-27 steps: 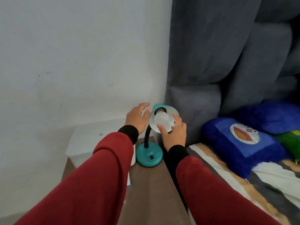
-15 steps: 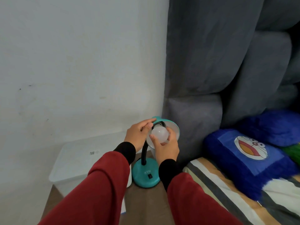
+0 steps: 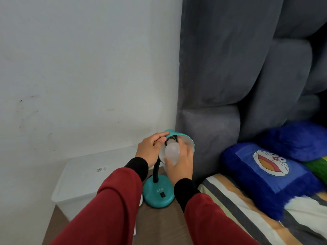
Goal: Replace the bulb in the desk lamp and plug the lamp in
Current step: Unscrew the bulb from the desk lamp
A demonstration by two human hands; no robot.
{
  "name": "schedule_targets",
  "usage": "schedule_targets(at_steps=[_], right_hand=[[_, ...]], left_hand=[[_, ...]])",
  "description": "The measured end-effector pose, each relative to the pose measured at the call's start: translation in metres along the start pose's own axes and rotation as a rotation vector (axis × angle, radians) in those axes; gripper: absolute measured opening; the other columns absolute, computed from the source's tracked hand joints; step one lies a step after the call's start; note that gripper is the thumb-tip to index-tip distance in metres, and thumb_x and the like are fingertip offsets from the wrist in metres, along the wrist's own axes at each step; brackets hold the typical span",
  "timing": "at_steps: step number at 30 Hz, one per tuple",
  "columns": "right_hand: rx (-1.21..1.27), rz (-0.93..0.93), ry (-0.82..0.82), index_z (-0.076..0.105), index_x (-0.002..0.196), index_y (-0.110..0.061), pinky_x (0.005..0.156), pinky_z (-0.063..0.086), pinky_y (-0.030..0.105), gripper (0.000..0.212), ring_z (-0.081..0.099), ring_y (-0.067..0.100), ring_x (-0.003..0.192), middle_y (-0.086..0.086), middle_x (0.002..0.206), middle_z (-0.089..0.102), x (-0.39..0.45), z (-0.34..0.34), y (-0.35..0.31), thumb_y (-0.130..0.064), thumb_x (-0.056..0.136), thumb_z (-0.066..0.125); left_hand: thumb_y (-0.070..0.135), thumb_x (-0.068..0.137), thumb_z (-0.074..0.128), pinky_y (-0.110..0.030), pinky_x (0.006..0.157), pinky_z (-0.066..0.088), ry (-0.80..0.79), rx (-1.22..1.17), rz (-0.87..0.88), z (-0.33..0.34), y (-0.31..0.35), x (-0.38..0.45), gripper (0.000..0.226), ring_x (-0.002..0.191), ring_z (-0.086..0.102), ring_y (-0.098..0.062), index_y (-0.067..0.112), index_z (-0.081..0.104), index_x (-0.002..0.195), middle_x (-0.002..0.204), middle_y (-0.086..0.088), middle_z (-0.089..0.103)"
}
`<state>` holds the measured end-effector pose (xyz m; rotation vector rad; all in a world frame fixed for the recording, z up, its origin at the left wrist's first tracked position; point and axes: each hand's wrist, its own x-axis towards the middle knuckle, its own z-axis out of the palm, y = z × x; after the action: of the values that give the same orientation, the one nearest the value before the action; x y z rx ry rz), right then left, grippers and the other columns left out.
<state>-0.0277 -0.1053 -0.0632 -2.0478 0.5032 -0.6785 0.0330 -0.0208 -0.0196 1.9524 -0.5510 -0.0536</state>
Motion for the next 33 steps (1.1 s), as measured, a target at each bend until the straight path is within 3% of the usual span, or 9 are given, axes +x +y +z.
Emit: schedule_targets(at_steps=[4, 8, 10, 13, 18, 22, 27, 30, 33], right_hand=[[0.231, 0.260, 0.065, 0.035, 0.140, -0.020, 0.101, 0.042, 0.035, 0.076, 0.048, 0.028, 0.123, 0.011, 0.138, 0.044, 0.003, 0.006, -0.005, -0.036, 0.077, 0.074], [0.050, 0.081, 0.084, 0.038, 0.140, -0.026, 0.105, 0.037, 0.027, 0.068, 0.042, 0.025, 0.128, 0.006, 0.140, 0.037, 0.001, 0.010, -0.005, -0.013, 0.081, 0.069], [0.093, 0.084, 0.075, 0.031, 0.144, -0.027, 0.108, 0.034, 0.028, 0.076, 0.036, 0.025, 0.134, 0.006, 0.146, 0.030, 0.000, 0.011, -0.004, -0.017, 0.079, 0.071], [0.221, 0.261, 0.059, 0.027, 0.145, -0.020, 0.107, 0.036, 0.034, 0.082, 0.040, 0.028, 0.132, 0.012, 0.146, 0.036, 0.002, 0.010, -0.006, -0.036, 0.079, 0.072], [0.028, 0.097, 0.064, 0.031, 0.144, -0.025, 0.106, 0.037, 0.029, 0.072, 0.040, 0.025, 0.131, 0.006, 0.142, 0.034, 0.001, 0.009, -0.005, -0.014, 0.082, 0.068], [0.181, 0.241, 0.066, 0.028, 0.145, -0.020, 0.104, 0.037, 0.033, 0.079, 0.041, 0.028, 0.130, 0.012, 0.143, 0.036, 0.002, 0.007, -0.008, -0.033, 0.080, 0.071], [0.013, 0.068, 0.088, 0.034, 0.142, -0.024, 0.107, 0.036, 0.029, 0.070, 0.038, 0.024, 0.132, 0.006, 0.143, 0.034, 0.002, 0.009, -0.005, -0.014, 0.082, 0.068], [0.159, 0.208, 0.070, 0.026, 0.145, -0.021, 0.106, 0.037, 0.034, 0.082, 0.039, 0.026, 0.132, 0.009, 0.146, 0.034, 0.003, 0.009, -0.007, -0.031, 0.078, 0.073], [0.194, 0.306, 0.054, 0.034, 0.141, -0.017, 0.103, 0.041, 0.035, 0.074, 0.047, 0.029, 0.126, 0.012, 0.140, 0.044, 0.006, 0.008, -0.007, -0.036, 0.080, 0.071]], left_hand=[[0.022, 0.099, 0.045, -0.015, 0.098, 0.034, 0.006, 0.020, -0.003, 0.001, -0.001, 0.000, 0.030, 0.123, 0.052, -0.011, 0.027, 0.062, 0.123, 0.130, 0.005, 0.061], [0.021, 0.099, 0.045, -0.018, 0.101, 0.037, 0.009, -0.011, -0.012, 0.000, -0.001, 0.001, 0.029, 0.121, 0.053, -0.012, 0.026, 0.062, 0.122, 0.128, 0.005, 0.062], [0.021, 0.099, 0.045, -0.016, 0.098, 0.036, 0.000, -0.008, -0.013, 0.000, -0.001, 0.001, 0.029, 0.118, 0.053, -0.009, 0.026, 0.062, 0.122, 0.129, 0.005, 0.062], [0.021, 0.100, 0.044, -0.014, 0.095, 0.034, 0.000, 0.012, -0.008, 0.000, -0.001, 0.000, 0.030, 0.115, 0.051, -0.005, 0.026, 0.061, 0.124, 0.130, 0.006, 0.060], [0.020, 0.099, 0.045, -0.016, 0.099, 0.035, 0.000, -0.002, -0.010, 0.000, -0.001, 0.000, 0.030, 0.123, 0.052, -0.011, 0.025, 0.061, 0.123, 0.130, 0.004, 0.060], [0.020, 0.100, 0.044, -0.014, 0.096, 0.033, 0.001, 0.028, -0.005, 0.000, 0.001, 0.000, 0.030, 0.123, 0.051, -0.011, 0.025, 0.060, 0.124, 0.131, 0.005, 0.059], [0.019, 0.100, 0.044, -0.014, 0.095, 0.034, 0.009, 0.015, -0.014, 0.001, 0.003, -0.001, 0.030, 0.119, 0.051, -0.010, 0.025, 0.061, 0.124, 0.130, 0.004, 0.060], [0.020, 0.100, 0.044, -0.015, 0.094, 0.034, 0.006, 0.026, -0.014, 0.000, 0.002, 0.000, 0.030, 0.114, 0.050, -0.006, 0.025, 0.061, 0.124, 0.130, 0.004, 0.060], [0.020, 0.100, 0.044, -0.015, 0.096, 0.034, 0.015, 0.036, -0.012, 0.001, 0.002, 0.000, 0.030, 0.115, 0.052, -0.007, 0.026, 0.061, 0.123, 0.130, 0.004, 0.061]])
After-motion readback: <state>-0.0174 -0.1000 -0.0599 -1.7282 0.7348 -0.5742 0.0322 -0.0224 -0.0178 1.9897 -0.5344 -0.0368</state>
